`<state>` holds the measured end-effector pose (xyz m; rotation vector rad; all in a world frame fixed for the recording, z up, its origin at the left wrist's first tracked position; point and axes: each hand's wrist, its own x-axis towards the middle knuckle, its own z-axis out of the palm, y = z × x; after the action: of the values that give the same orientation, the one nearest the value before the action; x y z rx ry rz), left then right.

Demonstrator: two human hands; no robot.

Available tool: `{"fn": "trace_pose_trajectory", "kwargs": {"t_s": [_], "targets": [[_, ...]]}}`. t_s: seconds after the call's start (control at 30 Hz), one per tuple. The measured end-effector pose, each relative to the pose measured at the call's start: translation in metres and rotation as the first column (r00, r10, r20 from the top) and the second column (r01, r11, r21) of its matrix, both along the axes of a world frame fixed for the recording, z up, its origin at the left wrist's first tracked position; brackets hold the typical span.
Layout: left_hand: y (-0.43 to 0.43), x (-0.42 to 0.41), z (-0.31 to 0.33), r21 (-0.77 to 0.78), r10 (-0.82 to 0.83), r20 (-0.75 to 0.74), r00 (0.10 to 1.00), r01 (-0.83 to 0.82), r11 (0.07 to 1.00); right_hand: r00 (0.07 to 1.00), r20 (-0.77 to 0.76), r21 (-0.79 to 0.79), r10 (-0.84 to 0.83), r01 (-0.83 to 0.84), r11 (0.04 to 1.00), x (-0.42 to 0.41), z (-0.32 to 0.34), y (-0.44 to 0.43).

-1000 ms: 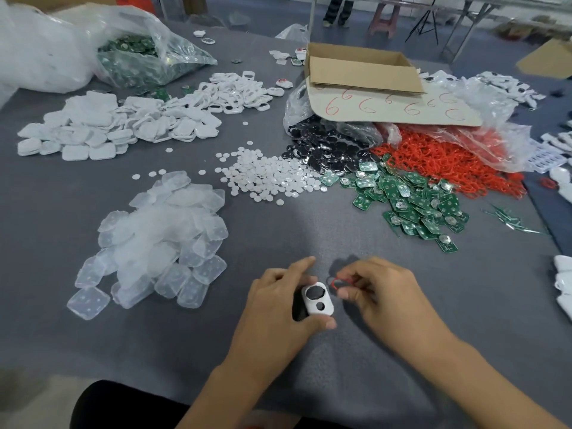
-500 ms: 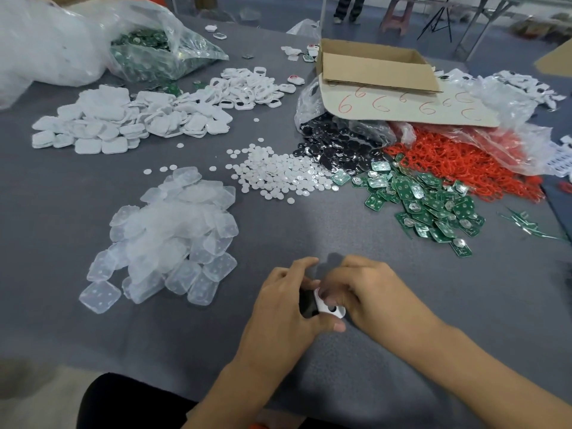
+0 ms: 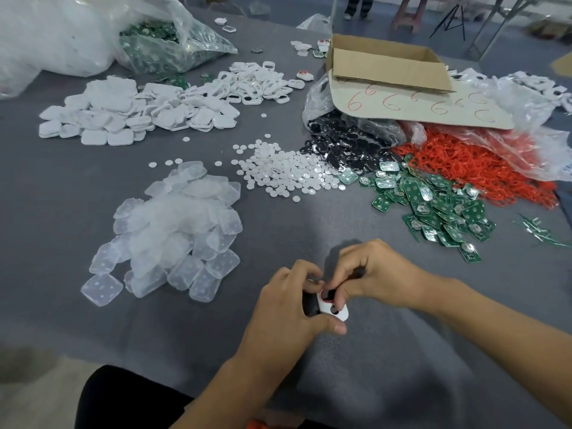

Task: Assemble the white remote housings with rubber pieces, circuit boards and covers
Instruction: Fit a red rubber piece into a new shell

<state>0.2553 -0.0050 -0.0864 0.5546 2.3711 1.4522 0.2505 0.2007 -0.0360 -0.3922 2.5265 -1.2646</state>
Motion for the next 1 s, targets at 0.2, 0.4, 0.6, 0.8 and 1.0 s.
{"fn": "trace_pose_trajectory", "kwargs": {"t_s": [0.2,0.4,0.6,0.8,1.0], "targets": [[-0.001,0.0,0.003,-0.014,-0.002,-0.016,1.0,0.002,1.0,0.979,0.195,-0.003,0.061,-0.062,0.998,-0.019,0.003,0.0],[0.001,0.0,0.005,-0.017,0.016,-0.029,0.999,-0.017,1.0,0.934,0.353,0.261,0.051,-0.15,0.953,-0.039,0.015,-0.013],[0.001,0.001,0.005,-0.013,0.017,-0.057,0.998,-0.018,1.0,0.929,0.349,0.553,-0.124,-0.098,0.827,-0.045,0.017,-0.031],[0.001,0.005,0.006,-0.018,0.009,-0.105,0.994,-0.011,1.0,0.944,0.095,0.464,-0.315,0.238,0.853,0.001,0.021,-0.03],[-0.001,0.011,0.012,0.164,0.024,-0.202,0.979,0.01,0.986,0.76,0.017,0.005,-0.65,0.65,0.76,0.068,0.004,-0.053]]}}
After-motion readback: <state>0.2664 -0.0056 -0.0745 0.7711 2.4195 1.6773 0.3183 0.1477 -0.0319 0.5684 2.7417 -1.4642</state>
